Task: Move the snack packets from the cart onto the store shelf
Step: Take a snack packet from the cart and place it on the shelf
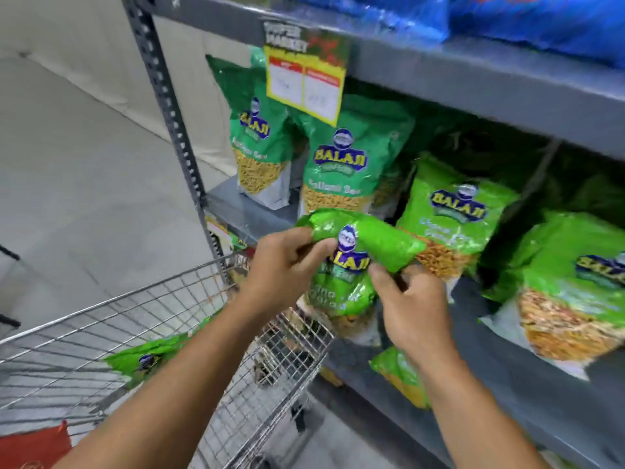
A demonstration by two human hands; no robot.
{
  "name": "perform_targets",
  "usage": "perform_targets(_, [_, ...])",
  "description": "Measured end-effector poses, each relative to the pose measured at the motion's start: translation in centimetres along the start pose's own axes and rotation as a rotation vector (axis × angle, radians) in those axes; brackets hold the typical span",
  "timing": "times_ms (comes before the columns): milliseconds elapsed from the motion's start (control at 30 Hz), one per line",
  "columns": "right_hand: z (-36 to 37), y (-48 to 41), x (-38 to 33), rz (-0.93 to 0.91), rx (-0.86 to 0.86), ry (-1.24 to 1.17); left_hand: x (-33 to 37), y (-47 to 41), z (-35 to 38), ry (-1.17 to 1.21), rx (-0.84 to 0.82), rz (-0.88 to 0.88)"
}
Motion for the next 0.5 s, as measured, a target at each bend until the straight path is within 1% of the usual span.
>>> perform_targets(133, [-5.2,-1.8,1.2,-0.009,0.141,0.007,3.8,-2.3,5.0,-0.080,-0.069,0.087])
perform_targets(233, [-6.9,-3.4,3.9,0.022,0.206,-0.023,4.4,-3.5,8.3,-0.112,-0.142,0.080])
perform_targets(333, [-7.6,-4.4,5.5,0.014,0.231,-0.012,3.2,-4.0,10.7,-0.070,-0.209,0.020])
perform_targets(433, [-7.9,-5.1,5.9,0.018,0.228,0.024,2.7,-4.4,11.4,0.031,-0.228,-0.018])
perform_targets(500, [-7.9,-5.4,6.1,0.037,0.223,0.033,2.8,-4.7,11.7,0.051,-0.241,-0.029])
Point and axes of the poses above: each hand's wrist, its own y-axis away from the middle knuckle, its own z-axis out of the palm, x = y × z, the point moved 8 cm from there along -y, towards the middle knuckle, and after that the axes turned 1 degree about -y, right-handed, at the moved point
